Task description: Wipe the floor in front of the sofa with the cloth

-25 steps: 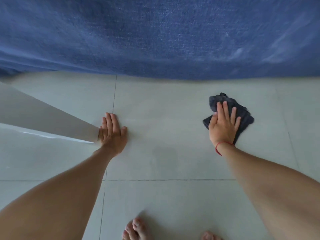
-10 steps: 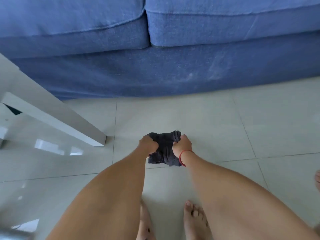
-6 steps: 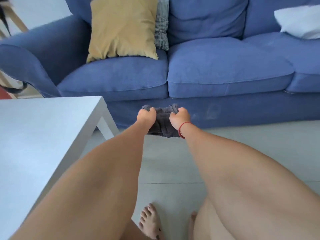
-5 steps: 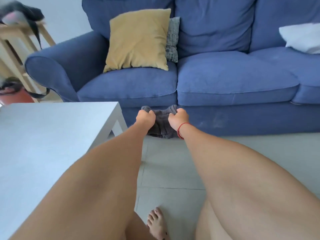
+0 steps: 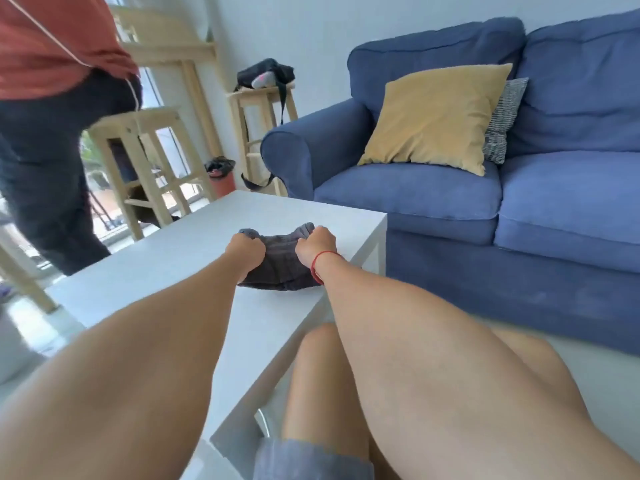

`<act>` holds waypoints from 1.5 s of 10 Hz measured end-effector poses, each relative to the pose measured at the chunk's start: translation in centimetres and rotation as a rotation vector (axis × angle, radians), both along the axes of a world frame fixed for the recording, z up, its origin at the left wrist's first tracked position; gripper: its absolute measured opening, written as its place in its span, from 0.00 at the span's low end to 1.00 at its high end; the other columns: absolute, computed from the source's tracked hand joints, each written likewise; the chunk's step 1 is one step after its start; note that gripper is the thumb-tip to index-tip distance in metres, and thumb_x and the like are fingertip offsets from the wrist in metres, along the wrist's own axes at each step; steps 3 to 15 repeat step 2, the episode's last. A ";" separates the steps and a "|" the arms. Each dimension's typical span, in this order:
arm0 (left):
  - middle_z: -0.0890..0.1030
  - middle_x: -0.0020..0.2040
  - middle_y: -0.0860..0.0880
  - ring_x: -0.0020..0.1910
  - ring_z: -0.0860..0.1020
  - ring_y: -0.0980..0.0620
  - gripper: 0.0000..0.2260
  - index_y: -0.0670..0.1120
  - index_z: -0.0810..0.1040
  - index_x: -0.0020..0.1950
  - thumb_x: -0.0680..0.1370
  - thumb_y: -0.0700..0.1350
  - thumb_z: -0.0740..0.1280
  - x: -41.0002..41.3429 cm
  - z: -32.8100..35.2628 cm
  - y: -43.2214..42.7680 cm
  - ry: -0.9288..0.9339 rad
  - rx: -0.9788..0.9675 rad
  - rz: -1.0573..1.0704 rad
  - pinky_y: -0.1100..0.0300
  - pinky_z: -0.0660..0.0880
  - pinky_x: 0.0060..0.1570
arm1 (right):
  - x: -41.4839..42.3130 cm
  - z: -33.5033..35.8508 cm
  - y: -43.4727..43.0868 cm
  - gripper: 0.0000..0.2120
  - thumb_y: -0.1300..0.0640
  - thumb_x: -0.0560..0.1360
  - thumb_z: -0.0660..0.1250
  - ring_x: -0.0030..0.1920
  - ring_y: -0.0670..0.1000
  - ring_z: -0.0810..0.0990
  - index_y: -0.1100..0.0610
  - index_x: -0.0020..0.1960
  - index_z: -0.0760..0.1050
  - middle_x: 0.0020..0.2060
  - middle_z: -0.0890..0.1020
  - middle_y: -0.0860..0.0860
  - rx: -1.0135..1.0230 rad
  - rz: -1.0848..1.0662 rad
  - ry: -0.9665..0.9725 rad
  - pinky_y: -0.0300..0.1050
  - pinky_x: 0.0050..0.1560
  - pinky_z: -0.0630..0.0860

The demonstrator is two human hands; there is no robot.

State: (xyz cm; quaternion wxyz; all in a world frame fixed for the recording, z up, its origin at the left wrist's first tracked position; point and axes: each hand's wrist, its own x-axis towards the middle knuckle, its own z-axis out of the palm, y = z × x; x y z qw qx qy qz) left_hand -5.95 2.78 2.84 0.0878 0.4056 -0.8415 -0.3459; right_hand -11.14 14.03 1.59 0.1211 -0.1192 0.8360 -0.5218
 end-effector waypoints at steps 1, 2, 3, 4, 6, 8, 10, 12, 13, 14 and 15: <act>0.68 0.72 0.39 0.70 0.67 0.39 0.24 0.38 0.64 0.74 0.81 0.49 0.53 2.6 -1.6 -2.0 -0.232 -0.047 0.045 0.50 0.66 0.70 | 2.0 -1.1 -1.9 0.12 0.59 0.77 0.63 0.63 0.59 0.74 0.60 0.59 0.74 0.59 0.78 0.56 0.147 0.046 0.064 0.49 0.62 0.71; 0.64 0.74 0.39 0.72 0.63 0.41 0.33 0.39 0.59 0.76 0.79 0.61 0.51 2.8 -3.0 -3.0 -0.370 -0.196 0.139 0.49 0.62 0.72 | 1.4 0.9 -1.6 0.19 0.52 0.78 0.60 0.66 0.60 0.72 0.59 0.66 0.70 0.65 0.73 0.58 0.118 -0.006 0.229 0.55 0.66 0.67; 0.64 0.74 0.39 0.72 0.63 0.41 0.33 0.39 0.59 0.76 0.79 0.61 0.51 2.8 -3.0 -3.0 -0.370 -0.196 0.139 0.49 0.62 0.72 | 1.4 0.9 -1.6 0.19 0.52 0.78 0.60 0.66 0.60 0.72 0.59 0.66 0.70 0.65 0.73 0.58 0.118 -0.006 0.229 0.55 0.66 0.67; 0.64 0.74 0.39 0.72 0.63 0.41 0.33 0.39 0.59 0.76 0.79 0.61 0.51 2.8 -3.0 -3.0 -0.370 -0.196 0.139 0.49 0.62 0.72 | 1.4 0.9 -1.6 0.19 0.52 0.78 0.60 0.66 0.60 0.72 0.59 0.66 0.70 0.65 0.73 0.58 0.118 -0.006 0.229 0.55 0.66 0.67; 0.64 0.74 0.39 0.72 0.63 0.41 0.33 0.39 0.59 0.76 0.79 0.61 0.51 2.8 -3.0 -3.0 -0.370 -0.196 0.139 0.49 0.62 0.72 | 1.4 0.9 -1.6 0.19 0.52 0.78 0.60 0.66 0.60 0.72 0.59 0.66 0.70 0.65 0.73 0.58 0.118 -0.006 0.229 0.55 0.66 0.67; 0.64 0.74 0.39 0.72 0.63 0.41 0.33 0.39 0.59 0.76 0.79 0.61 0.51 2.8 -3.0 -3.0 -0.370 -0.196 0.139 0.49 0.62 0.72 | 1.4 0.9 -1.6 0.19 0.52 0.78 0.60 0.66 0.60 0.72 0.59 0.66 0.70 0.65 0.73 0.58 0.118 -0.006 0.229 0.55 0.66 0.67; 0.64 0.74 0.39 0.72 0.63 0.41 0.33 0.39 0.59 0.76 0.79 0.61 0.51 2.8 -3.0 -3.0 -0.370 -0.196 0.139 0.49 0.62 0.72 | 1.4 0.9 -1.6 0.19 0.52 0.78 0.60 0.66 0.60 0.72 0.59 0.66 0.70 0.65 0.73 0.58 0.118 -0.006 0.229 0.55 0.66 0.67; 0.64 0.74 0.39 0.72 0.63 0.41 0.33 0.39 0.59 0.76 0.79 0.61 0.51 2.8 -3.0 -3.0 -0.370 -0.196 0.139 0.49 0.62 0.72 | 1.4 0.9 -1.6 0.19 0.52 0.78 0.60 0.66 0.60 0.72 0.59 0.66 0.70 0.65 0.73 0.58 0.118 -0.006 0.229 0.55 0.66 0.67; 0.64 0.74 0.39 0.72 0.63 0.41 0.33 0.39 0.59 0.76 0.79 0.61 0.51 2.8 -3.0 -3.0 -0.370 -0.196 0.139 0.49 0.62 0.72 | 1.4 0.9 -1.6 0.19 0.52 0.78 0.60 0.66 0.60 0.72 0.59 0.66 0.70 0.65 0.73 0.58 0.118 -0.006 0.229 0.55 0.66 0.67; 0.64 0.74 0.39 0.72 0.63 0.41 0.33 0.39 0.59 0.76 0.79 0.61 0.51 2.8 -3.0 -3.0 -0.370 -0.196 0.139 0.49 0.62 0.72 | 1.4 0.9 -1.6 0.19 0.52 0.78 0.60 0.66 0.60 0.72 0.59 0.66 0.70 0.65 0.73 0.58 0.118 -0.006 0.229 0.55 0.66 0.67; 0.64 0.74 0.39 0.72 0.63 0.41 0.33 0.39 0.59 0.76 0.79 0.61 0.51 2.8 -3.0 -3.0 -0.370 -0.196 0.139 0.49 0.62 0.72 | 1.4 0.9 -1.6 0.19 0.52 0.78 0.60 0.66 0.60 0.72 0.59 0.66 0.70 0.65 0.73 0.58 0.118 -0.006 0.229 0.55 0.66 0.67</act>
